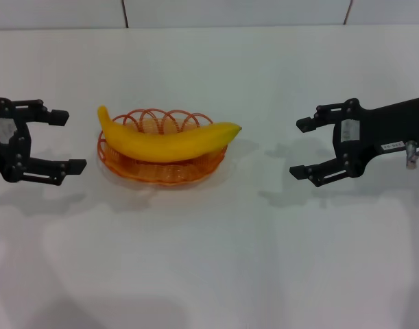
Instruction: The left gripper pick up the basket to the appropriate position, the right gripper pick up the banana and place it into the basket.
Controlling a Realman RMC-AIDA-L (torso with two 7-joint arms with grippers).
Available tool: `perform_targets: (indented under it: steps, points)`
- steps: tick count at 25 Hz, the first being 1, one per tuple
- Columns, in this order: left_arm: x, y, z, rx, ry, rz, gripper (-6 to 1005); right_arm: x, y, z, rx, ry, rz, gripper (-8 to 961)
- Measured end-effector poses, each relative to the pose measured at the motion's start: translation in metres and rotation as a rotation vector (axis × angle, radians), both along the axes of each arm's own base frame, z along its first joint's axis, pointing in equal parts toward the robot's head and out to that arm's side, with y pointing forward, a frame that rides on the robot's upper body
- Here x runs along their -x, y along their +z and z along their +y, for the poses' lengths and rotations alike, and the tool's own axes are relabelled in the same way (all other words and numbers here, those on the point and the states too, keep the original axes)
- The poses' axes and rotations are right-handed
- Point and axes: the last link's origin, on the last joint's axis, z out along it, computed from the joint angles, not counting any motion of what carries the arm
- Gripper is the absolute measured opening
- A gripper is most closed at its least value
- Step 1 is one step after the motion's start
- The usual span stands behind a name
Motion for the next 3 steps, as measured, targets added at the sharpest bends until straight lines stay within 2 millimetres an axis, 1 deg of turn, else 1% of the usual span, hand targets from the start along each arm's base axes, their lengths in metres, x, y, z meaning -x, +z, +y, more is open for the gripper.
perform_targets:
  steps: [3]
  points:
    - [-0.0008, 0.0011, -0.0005, -0.004, -0.003, 0.009, 893, 0.0002, -0.0002, 0.0002, 0.001, 0.0, 0.0, 877]
